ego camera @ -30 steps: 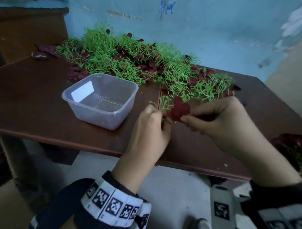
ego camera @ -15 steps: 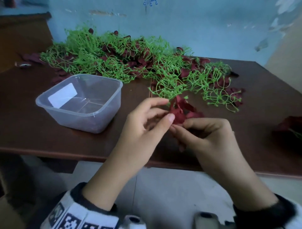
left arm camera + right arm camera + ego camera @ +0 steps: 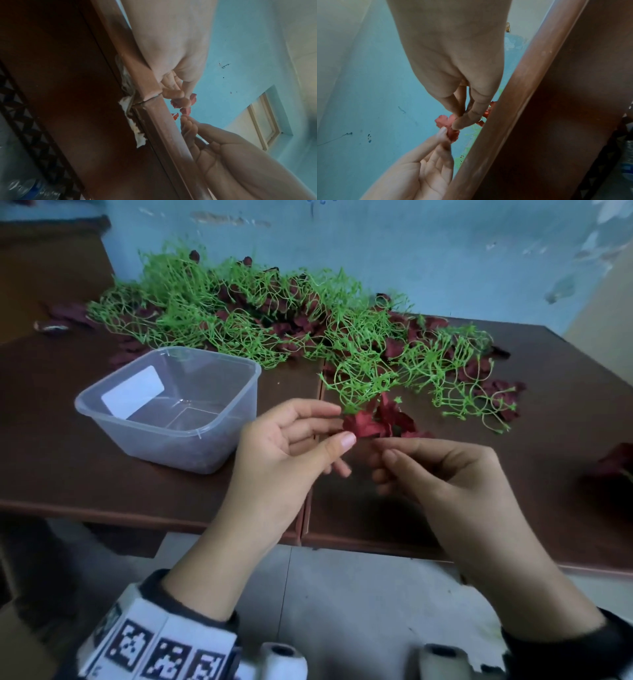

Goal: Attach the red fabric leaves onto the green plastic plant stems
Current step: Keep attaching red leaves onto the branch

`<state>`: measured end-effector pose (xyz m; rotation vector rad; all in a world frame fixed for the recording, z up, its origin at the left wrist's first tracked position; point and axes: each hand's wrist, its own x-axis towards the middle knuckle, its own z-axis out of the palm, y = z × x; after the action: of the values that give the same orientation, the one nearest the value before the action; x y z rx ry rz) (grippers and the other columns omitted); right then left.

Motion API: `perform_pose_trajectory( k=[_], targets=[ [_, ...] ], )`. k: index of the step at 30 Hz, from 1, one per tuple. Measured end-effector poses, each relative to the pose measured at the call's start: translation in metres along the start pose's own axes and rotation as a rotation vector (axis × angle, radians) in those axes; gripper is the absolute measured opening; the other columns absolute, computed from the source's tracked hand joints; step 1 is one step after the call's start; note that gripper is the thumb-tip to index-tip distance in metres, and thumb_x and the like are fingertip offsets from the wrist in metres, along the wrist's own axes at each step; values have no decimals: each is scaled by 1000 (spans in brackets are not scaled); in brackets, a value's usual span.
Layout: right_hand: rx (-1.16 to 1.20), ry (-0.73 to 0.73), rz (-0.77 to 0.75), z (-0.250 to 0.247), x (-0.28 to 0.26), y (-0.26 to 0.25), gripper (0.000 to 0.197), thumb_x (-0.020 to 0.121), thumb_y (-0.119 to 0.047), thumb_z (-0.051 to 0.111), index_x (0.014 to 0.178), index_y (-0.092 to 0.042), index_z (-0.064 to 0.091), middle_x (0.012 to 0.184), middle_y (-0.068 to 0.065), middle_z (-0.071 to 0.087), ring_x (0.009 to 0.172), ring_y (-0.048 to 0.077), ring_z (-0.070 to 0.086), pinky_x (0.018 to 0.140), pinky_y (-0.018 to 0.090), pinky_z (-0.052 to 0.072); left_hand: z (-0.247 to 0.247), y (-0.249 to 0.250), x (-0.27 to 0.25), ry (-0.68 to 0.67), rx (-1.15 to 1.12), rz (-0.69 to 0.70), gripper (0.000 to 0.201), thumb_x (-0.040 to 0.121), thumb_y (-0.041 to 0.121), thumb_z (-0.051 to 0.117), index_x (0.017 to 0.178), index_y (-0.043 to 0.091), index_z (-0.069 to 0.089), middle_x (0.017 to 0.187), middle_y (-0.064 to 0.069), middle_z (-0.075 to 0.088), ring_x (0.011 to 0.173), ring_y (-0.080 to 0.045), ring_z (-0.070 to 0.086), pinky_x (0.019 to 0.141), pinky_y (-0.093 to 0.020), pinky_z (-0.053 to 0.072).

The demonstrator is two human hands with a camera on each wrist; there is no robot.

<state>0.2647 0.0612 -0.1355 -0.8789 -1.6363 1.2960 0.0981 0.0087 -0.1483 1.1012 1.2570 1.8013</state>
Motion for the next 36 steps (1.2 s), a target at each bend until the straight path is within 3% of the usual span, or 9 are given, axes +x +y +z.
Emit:
perform_pose_trajectory(
  k=[3, 7, 9, 13, 16, 25, 28, 32, 36],
  targets=[
    [9, 49, -62, 1, 3, 2, 19, 90, -1, 65, 91, -16, 77, 75, 6, 76, 66, 15, 72, 67, 19, 57, -1, -2, 0, -34, -33, -8, 9, 97, 3, 61, 98, 6, 69, 88, -12, 78, 86, -25, 76, 76, -24, 56],
    [36, 38, -78, 2, 6, 3, 17, 90, 0, 64, 91, -12, 76, 76, 6, 76, 66, 14, 72, 66, 18, 56, 2, -1, 0, 8, 16, 17, 13, 95, 14, 62, 92, 6, 71, 83, -10, 78, 86, -26, 75, 83, -33, 59],
    [81, 41, -62, 3, 6, 1, 12, 88, 2, 66, 94, -5, 73, 78, 9, 76, 67, 14, 73, 65, 17, 56, 3, -2, -1, 24, 74, 32, 3, 94, 5, 68, 94, 7, 70, 83, -6, 79, 85, -21, 76, 83, -28, 59],
    [132, 87, -95, 5, 6, -1, 7, 84, -1, 69, 91, 0, 69, 73, 13, 75, 66, 19, 73, 64, 22, 58, 2, -6, 1, 35, 93, 21, 25, 85, -6, 75, 102, 12, 70, 90, -3, 78, 86, -14, 75, 77, -19, 57],
    [79, 88, -151, 7, 4, -4, 2, 84, -4, 72, 84, -3, 73, 69, 11, 73, 62, 13, 70, 63, 20, 57, 1, -8, 3, 46, 67, 19, 43, 81, -10, 77, 111, 20, 69, 100, 0, 75, 84, -9, 73, 76, -20, 56],
    [3, 134, -297, 11, 1, -7, 15, 86, 2, 71, 90, -12, 76, 76, 7, 75, 64, 16, 70, 67, 23, 59, -2, -10, 6, 47, -57, -65, 51, 77, -9, 79, 121, 14, 68, 101, -11, 78, 90, -16, 74, 84, -23, 57],
    [-69, 150, -336, 12, -2, -7, 17, 86, 2, 71, 95, -11, 76, 80, 1, 75, 67, 6, 70, 68, 16, 55, -2, -11, 7, 82, -60, -73, 50, 77, -6, 80, 122, 13, 69, 103, -14, 77, 91, -17, 72, 88, -24, 57],
    [-66, 139, -358, 17, -4, -4, 20, 84, -4, 76, 100, -13, 70, 83, 1, 76, 75, 13, 74, 72, 23, 57, 3, -10, 6, 74, -7, -36, 62, 85, -7, 74, 137, 22, 56, 92, 4, 79, 88, -5, 71, 81, -14, 53],
    [-124, 86, -376, 16, -6, -5, 14, 82, -2, 77, 88, -15, 77, 77, -4, 76, 71, 9, 73, 70, 19, 56, 4, -10, 6, 69, 24, -32, 44, 83, -1, 78, 121, 18, 69, 91, -1, 80, 87, -10, 75, 83, -21, 54]
  ],
)
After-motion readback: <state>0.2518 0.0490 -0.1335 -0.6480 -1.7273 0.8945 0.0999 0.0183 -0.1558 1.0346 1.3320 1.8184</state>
